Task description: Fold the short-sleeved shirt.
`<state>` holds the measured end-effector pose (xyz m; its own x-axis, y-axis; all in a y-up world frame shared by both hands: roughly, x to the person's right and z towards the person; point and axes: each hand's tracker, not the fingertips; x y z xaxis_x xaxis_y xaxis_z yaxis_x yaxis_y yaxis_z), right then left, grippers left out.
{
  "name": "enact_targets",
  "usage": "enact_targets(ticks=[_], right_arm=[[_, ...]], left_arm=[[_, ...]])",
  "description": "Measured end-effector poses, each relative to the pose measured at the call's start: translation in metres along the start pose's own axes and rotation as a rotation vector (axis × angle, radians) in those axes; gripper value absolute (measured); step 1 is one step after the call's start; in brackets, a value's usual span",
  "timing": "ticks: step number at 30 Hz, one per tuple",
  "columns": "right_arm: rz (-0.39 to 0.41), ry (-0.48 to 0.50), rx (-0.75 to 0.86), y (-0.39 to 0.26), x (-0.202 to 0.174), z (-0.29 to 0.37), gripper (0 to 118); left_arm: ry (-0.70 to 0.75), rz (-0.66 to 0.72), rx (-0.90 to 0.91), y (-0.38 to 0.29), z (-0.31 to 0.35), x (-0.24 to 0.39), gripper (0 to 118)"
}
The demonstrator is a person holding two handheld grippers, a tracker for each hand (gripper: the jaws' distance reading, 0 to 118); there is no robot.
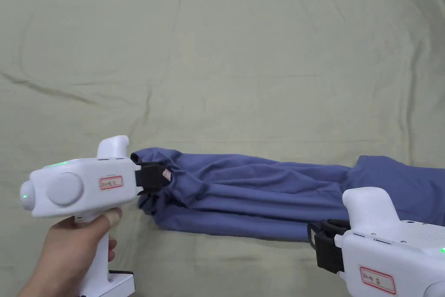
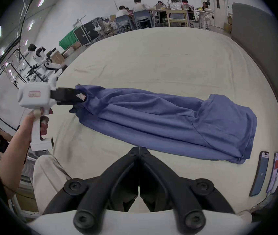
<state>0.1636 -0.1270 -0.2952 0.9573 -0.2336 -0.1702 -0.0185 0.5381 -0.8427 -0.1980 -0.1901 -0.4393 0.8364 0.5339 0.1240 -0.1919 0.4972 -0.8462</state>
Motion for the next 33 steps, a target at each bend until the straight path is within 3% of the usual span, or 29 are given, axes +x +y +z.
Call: enact_targets(ticks=[4,7,8,11,23,29,33], right_arm=[[0.002,-0.012,0.013,0.000,0.005,0.009,3],[-0.015,-0.021,0.027,0.000,0.011,0.015,3],[-0.021,-0.025,0.031,0.000,0.012,0.016,3],[-0.033,-0.035,0.035,0.003,0.016,0.021,3],[-0.009,-0.054,0.031,0.017,-0.004,0.015,3],[0.035,-0.039,0.018,0.020,-0.021,0.011,3],[0.030,-0.033,0.011,0.020,-0.021,0.007,3]], left_arm=[[0.050,-0.184,0.021,-0.002,0.011,0.038,9],[-0.055,-0.147,0.066,-0.018,0.008,0.093,9],[-0.071,-0.131,0.091,0.007,0.024,0.081,9],[-0.087,-0.058,0.157,0.000,0.032,0.103,9],[-0.030,0.172,0.186,0.026,0.100,-0.050,9],[0.100,0.136,0.191,0.030,0.130,-0.078,9],[0.095,0.091,0.197,0.026,0.125,-0.044,9]])
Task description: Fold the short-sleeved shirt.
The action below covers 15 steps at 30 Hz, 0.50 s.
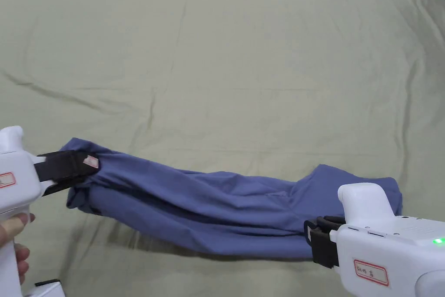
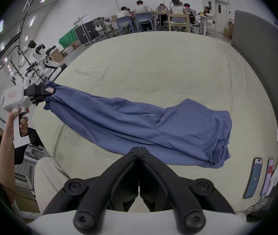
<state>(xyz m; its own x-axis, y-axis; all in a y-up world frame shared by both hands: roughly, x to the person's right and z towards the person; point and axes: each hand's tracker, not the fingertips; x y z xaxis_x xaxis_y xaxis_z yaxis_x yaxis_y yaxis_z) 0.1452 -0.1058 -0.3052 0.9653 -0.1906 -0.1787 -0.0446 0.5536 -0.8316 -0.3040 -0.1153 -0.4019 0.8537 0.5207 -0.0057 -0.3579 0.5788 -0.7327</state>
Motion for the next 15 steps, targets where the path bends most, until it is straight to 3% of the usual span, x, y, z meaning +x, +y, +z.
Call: enact_targets(ticks=[8,14,15], right_arm=[[-0.030,-0.019,0.011,-0.006,0.016,0.009,3],[-0.061,-0.046,0.011,-0.015,0.039,0.019,3],[-0.067,-0.047,0.008,-0.017,0.042,0.019,3]], left_arm=[[-0.118,-0.303,-0.196,-0.066,-0.083,0.151,10],[0.051,-0.407,-0.414,-0.143,-0.178,0.194,11],[0.041,-0.380,-0.438,-0.149,-0.185,0.192,20]])
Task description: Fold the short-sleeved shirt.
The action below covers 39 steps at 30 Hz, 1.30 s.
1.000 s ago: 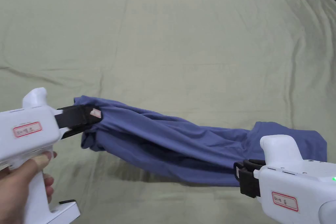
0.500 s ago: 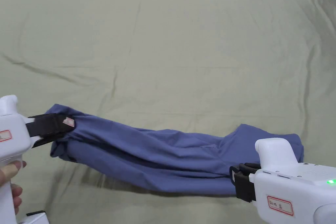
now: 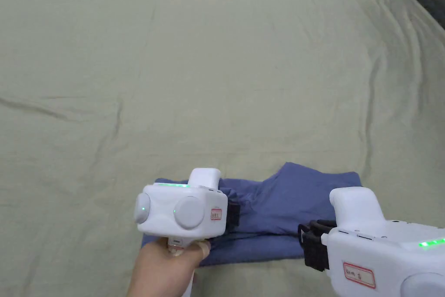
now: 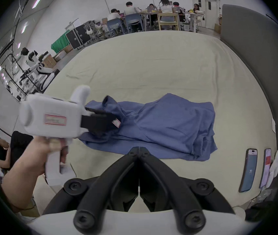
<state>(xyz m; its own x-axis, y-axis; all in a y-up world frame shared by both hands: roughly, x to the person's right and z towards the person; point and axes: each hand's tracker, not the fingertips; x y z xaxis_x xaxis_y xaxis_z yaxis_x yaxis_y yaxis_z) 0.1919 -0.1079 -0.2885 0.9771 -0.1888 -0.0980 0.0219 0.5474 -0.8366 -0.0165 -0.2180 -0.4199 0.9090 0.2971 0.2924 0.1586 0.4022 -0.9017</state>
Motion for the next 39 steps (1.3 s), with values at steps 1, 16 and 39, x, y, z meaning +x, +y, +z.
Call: enact_targets(ticks=[1,16,39], right_arm=[[-0.003,0.001,-0.003,-0.001,0.003,0.000,3],[-0.077,0.044,-0.021,-0.020,0.032,-0.007,3],[-0.027,0.044,0.015,-0.007,0.001,-0.001,3]], left_arm=[[-0.065,0.030,0.033,0.000,-0.003,0.000,42],[0.071,0.059,0.100,0.001,0.045,-0.028,0],[-0.151,0.149,0.244,-0.008,0.099,-0.088,21]])
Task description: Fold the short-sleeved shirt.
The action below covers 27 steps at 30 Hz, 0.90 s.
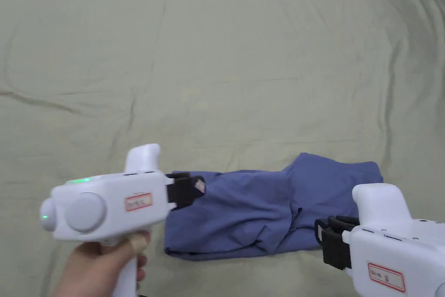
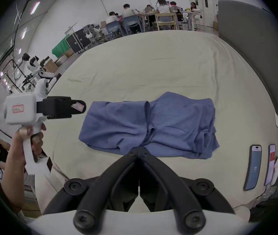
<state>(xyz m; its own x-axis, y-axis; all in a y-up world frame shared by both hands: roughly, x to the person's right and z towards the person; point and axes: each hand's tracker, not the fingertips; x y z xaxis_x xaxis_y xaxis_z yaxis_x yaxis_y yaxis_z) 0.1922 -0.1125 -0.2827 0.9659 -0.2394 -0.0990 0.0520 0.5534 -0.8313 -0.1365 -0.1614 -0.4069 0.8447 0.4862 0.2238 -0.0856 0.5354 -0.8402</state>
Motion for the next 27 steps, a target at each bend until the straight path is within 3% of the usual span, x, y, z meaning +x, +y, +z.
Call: enact_targets(ticks=[1,2,8,9,10,12,13,14,17,21,24,27], right_arm=[[0.003,0.008,-0.006,0.000,-0.003,-0.002,3],[0.007,0.012,-0.010,-0.001,-0.006,-0.003,3],[0.022,0.039,-0.033,-0.002,-0.012,-0.006,3],[0.021,0.038,-0.035,-0.002,-0.012,-0.005,3],[0.022,0.036,-0.036,-0.002,-0.011,-0.005,3],[0.025,0.030,-0.042,-0.002,-0.009,-0.005,3],[0.024,0.027,-0.044,-0.002,-0.008,-0.005,3],[0.023,0.025,-0.045,-0.002,-0.007,-0.004,3],[0.013,0.020,-0.050,-0.001,-0.004,-0.004,3],[0.011,0.010,-0.046,0.000,-0.003,-0.003,3],[0.010,0.010,-0.044,0.000,-0.004,-0.002,3],[0.017,0.010,-0.042,0.001,-0.007,0.000,3]], left_arm=[[0.023,0.002,-0.003,0.002,0.004,-0.012,78],[0.056,0.002,-0.027,0.001,0.004,-0.022,118],[-0.004,0.095,-0.142,0.013,-0.040,-0.050,118],[-0.021,0.118,-0.157,-0.017,-0.044,-0.051,118],[-0.046,0.150,-0.162,-0.020,-0.052,-0.051,115],[-0.104,0.196,-0.110,-0.025,-0.061,-0.049,81],[-0.115,0.228,-0.077,-0.029,-0.059,-0.049,53],[-0.104,0.262,-0.073,-0.030,-0.060,-0.048,11],[-0.157,0.357,-0.083,-0.031,-0.067,-0.067,11],[-0.122,0.335,-0.064,-0.030,-0.051,-0.073,11],[-0.226,0.394,-0.028,-0.022,-0.026,-0.086,11],[-0.136,0.347,0.049,-0.013,0.013,-0.076,11]])
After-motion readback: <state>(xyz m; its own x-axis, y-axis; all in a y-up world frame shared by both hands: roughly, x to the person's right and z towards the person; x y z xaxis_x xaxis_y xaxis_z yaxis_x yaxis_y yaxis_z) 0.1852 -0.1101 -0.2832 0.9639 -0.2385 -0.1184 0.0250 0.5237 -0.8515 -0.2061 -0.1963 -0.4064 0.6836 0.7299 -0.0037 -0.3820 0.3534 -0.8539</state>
